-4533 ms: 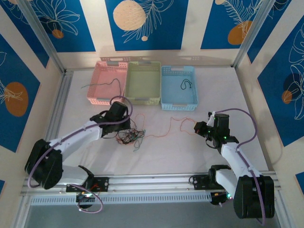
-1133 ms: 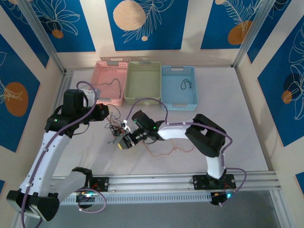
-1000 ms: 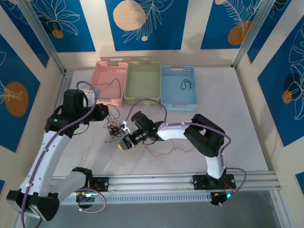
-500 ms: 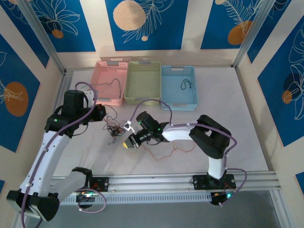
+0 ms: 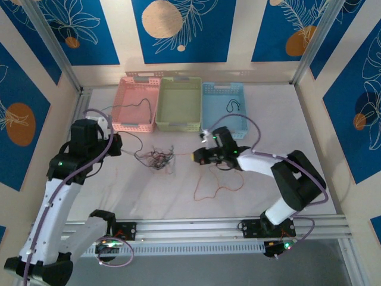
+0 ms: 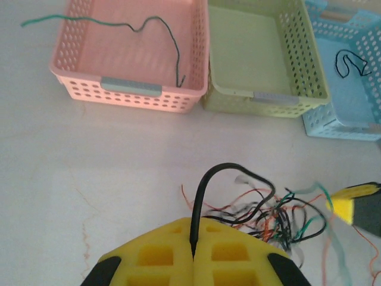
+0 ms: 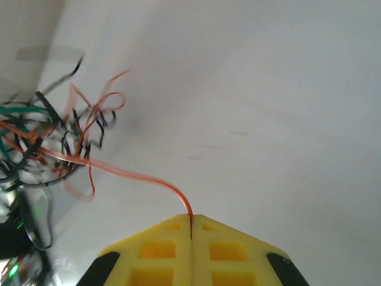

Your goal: Untangle the cables

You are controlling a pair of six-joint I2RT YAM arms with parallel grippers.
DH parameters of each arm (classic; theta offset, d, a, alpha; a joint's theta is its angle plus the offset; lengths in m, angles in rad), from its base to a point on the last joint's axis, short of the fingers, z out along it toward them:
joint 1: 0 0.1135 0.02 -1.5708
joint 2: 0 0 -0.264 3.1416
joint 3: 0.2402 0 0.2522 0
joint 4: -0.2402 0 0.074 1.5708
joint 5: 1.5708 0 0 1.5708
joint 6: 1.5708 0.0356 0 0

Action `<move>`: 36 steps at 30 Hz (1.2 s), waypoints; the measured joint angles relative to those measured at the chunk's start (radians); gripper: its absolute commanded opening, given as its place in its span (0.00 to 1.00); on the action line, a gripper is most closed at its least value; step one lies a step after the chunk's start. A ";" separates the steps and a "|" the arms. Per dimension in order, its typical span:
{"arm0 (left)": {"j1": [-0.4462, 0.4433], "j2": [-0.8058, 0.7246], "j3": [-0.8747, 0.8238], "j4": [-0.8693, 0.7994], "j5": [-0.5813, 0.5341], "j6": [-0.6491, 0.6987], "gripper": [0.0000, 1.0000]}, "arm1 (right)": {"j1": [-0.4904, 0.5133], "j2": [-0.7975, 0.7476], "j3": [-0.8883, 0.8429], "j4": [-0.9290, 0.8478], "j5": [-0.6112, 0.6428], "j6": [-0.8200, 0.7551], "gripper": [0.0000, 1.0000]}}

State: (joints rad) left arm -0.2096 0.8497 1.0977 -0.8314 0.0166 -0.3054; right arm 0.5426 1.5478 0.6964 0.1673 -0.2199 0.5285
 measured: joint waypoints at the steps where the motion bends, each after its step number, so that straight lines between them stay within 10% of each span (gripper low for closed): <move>1: 0.000 -0.011 0.000 0.000 -0.010 0.001 0.00 | -0.043 -0.024 -0.033 -0.008 0.021 0.010 0.00; 15: 0.000 -0.070 -0.009 -0.045 -0.137 0.027 0.00 | -0.296 -0.329 -0.140 -0.118 0.147 0.045 0.00; 30: -0.003 0.179 0.085 0.243 0.354 -0.114 0.00 | -0.280 -0.506 -0.233 -0.209 0.077 -0.006 0.00; 36: -0.146 0.444 0.209 0.468 0.394 -0.209 0.00 | -0.267 -0.678 -0.305 -0.289 0.117 -0.008 0.00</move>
State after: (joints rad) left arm -0.3561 1.2942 1.3064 -0.3637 0.4103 -0.5148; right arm 0.2756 0.8696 0.3912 -0.1219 -0.1032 0.5205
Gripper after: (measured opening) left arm 0.065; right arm 0.051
